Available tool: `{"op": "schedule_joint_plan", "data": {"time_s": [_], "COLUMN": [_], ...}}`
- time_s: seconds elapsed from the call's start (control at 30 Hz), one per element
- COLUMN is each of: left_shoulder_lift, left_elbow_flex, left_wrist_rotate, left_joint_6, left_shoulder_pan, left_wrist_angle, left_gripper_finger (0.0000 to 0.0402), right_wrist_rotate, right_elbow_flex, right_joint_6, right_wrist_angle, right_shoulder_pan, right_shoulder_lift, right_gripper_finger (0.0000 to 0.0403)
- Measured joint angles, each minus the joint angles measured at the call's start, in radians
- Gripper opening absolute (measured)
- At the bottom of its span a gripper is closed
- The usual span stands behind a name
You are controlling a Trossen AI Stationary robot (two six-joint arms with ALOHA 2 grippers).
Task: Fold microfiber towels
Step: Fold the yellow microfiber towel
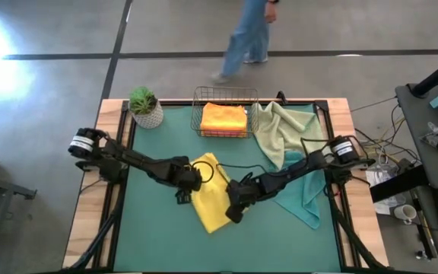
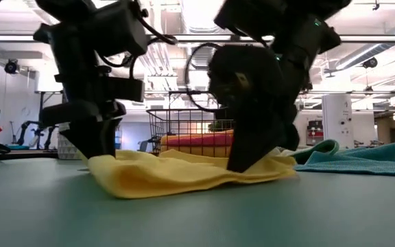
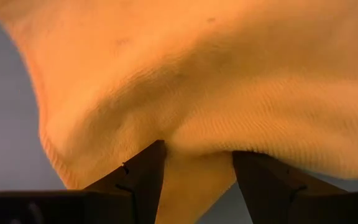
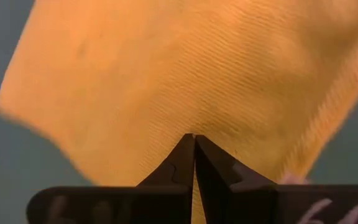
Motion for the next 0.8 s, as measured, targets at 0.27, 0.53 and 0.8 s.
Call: {"op": "schedule_joint_plan", "data": {"time_s": [0.27,0.53,0.8], "left_shoulder_lift": [-0.052,-0.165,-0.164], "left_elbow_flex": [0.042,0.057,0.056], "left_wrist_rotate": [0.047,0.143,0.147], "left_joint_6": [0.022,-0.168,-0.316], "left_shoulder_pan": [0.003,-0.04,-0.152], "left_wrist_angle": [-0.146,-0.077,0.216], "left_gripper_finger": [0.0176,0.0176,0.0176], "right_wrist_rotate": [0.013,0.123,0.217], "right_elbow_flex": [0.086,0.096,0.092], "right_joint_6": [-0.068,-0.109,-0.157], "right_wrist_angle": [-0.05,-0.239,-0.38], "right_shoulder_pan": [0.003,0.009,0.007], "right_shoulder_lift": [-0.021,-0.154,-0.298], "right_gripper_finger": [0.0008,0.0008,0.0008]}}
